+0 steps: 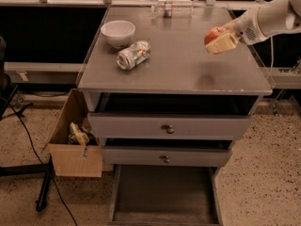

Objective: Place apple into bottom drawer

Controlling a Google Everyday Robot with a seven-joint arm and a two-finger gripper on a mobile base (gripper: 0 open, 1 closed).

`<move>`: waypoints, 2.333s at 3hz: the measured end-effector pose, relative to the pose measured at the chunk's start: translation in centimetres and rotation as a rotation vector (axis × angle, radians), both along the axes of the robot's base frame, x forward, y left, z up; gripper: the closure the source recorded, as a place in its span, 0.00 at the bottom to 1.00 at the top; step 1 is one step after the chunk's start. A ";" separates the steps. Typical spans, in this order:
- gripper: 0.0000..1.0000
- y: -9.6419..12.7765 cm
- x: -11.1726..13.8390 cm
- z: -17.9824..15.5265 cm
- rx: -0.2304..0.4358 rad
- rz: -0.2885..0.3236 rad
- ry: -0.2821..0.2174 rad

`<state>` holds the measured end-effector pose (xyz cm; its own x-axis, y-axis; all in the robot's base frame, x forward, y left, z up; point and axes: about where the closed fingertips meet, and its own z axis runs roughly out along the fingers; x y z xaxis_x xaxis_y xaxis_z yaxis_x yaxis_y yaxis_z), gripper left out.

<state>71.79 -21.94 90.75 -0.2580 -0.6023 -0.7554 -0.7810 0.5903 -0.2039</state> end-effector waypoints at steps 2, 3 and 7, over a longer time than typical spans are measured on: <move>1.00 -2.2 -6.6 1.8 0.014 0.181 0.002; 1.00 -3.8 -10.9 2.7 0.025 0.247 -0.008; 1.00 -1.7 -22.3 -1.4 0.042 0.339 0.024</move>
Offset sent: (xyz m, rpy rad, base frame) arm -0.1124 -0.0513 0.0333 0.0171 0.0003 0.2693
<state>49.45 -23.66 89.37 -0.0668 -0.6251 -0.7777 -0.9387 0.3036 -0.1634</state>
